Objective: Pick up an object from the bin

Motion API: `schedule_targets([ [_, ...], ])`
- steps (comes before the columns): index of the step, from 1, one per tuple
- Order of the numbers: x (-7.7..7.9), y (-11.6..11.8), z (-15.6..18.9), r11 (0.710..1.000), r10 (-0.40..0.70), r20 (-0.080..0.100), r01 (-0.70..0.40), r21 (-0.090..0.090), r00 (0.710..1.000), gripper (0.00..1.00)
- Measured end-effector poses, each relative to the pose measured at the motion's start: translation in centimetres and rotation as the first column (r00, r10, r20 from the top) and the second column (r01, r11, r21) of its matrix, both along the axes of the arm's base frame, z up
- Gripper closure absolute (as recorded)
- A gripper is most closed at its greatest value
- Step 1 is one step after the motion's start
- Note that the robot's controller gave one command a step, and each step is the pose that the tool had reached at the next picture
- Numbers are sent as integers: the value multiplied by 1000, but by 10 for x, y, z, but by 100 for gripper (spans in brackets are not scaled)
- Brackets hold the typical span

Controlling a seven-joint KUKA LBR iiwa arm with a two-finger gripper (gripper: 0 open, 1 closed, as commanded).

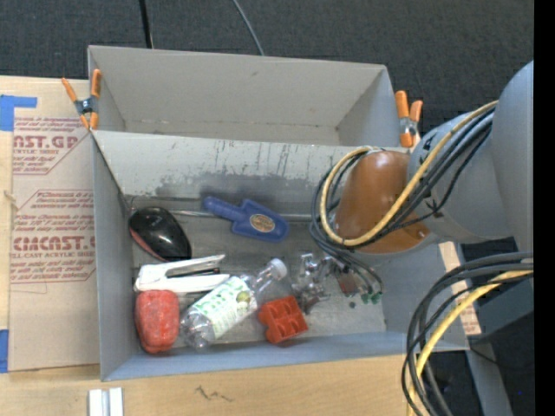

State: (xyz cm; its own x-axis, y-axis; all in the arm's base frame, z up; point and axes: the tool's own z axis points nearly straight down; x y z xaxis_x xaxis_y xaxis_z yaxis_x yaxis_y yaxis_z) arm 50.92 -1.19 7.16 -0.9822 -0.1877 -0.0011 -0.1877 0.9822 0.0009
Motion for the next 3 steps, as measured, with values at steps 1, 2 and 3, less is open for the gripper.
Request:
schedule_targets([
  [1,-1,-1,-1,1000,0,-2,0,-1,1000,0],
  [2,-1,-1,-1,1000,0,-1,0,-1,1000,0],
  [3,-2,18,0,988,155,5,-155,-7,988,0],
])
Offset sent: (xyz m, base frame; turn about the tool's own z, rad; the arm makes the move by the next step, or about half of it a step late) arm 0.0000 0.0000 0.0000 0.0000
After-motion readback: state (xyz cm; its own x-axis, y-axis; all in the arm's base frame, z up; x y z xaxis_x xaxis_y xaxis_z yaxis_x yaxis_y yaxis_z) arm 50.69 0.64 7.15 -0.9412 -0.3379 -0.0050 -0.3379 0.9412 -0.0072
